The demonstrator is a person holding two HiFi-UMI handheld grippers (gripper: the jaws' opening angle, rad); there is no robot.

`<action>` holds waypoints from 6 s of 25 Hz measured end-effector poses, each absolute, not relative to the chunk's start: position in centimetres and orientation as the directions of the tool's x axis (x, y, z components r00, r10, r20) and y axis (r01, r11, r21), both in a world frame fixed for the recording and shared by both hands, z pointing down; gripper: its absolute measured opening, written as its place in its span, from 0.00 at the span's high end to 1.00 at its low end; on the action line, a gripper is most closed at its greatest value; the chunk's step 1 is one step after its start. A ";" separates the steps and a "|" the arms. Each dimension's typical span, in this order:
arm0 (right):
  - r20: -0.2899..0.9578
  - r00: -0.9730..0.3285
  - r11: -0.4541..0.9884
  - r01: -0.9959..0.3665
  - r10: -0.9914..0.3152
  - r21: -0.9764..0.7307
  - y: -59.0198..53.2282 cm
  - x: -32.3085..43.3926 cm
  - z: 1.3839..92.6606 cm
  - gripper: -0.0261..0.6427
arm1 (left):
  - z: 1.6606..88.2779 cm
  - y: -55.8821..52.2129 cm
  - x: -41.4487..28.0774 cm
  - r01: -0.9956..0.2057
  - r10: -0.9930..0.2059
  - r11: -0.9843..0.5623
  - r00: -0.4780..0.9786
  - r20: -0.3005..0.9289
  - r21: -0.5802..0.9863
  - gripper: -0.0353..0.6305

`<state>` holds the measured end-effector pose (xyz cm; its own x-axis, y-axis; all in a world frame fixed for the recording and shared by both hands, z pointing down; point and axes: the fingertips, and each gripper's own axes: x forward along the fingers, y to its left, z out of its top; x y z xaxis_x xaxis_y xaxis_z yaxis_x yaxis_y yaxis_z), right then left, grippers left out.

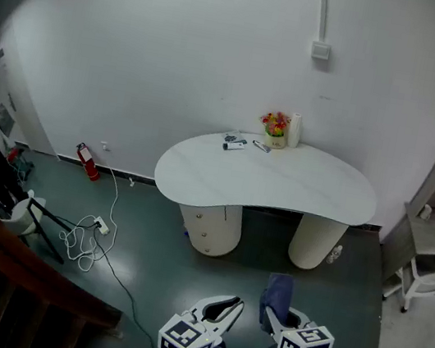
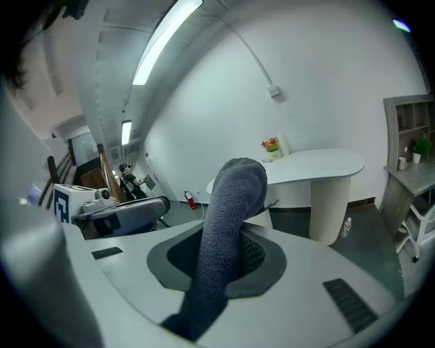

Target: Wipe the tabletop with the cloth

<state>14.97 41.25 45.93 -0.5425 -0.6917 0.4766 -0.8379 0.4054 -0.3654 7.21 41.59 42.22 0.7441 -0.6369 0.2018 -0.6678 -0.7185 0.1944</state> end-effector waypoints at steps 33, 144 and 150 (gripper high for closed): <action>0.471 -0.580 0.398 -0.808 -0.664 -0.434 37.8 15.3 47.5 0.86 | 43.1 38.7 7.1 -0.705 -0.655 -0.686 0.706 0.269 0.179 0.90; 0.741 -0.505 0.443 -0.841 -0.443 -0.309 -34.2 -12.2 64.5 0.86 | 48.7 -12.8 -22.2 -0.824 -0.732 -0.525 0.565 0.381 0.213 0.90; 0.748 -0.471 0.403 -0.867 -0.468 -0.294 -34.9 -5.0 64.4 0.86 | 48.5 -14.6 -18.3 -0.812 -0.721 -0.544 0.581 0.377 0.211 0.90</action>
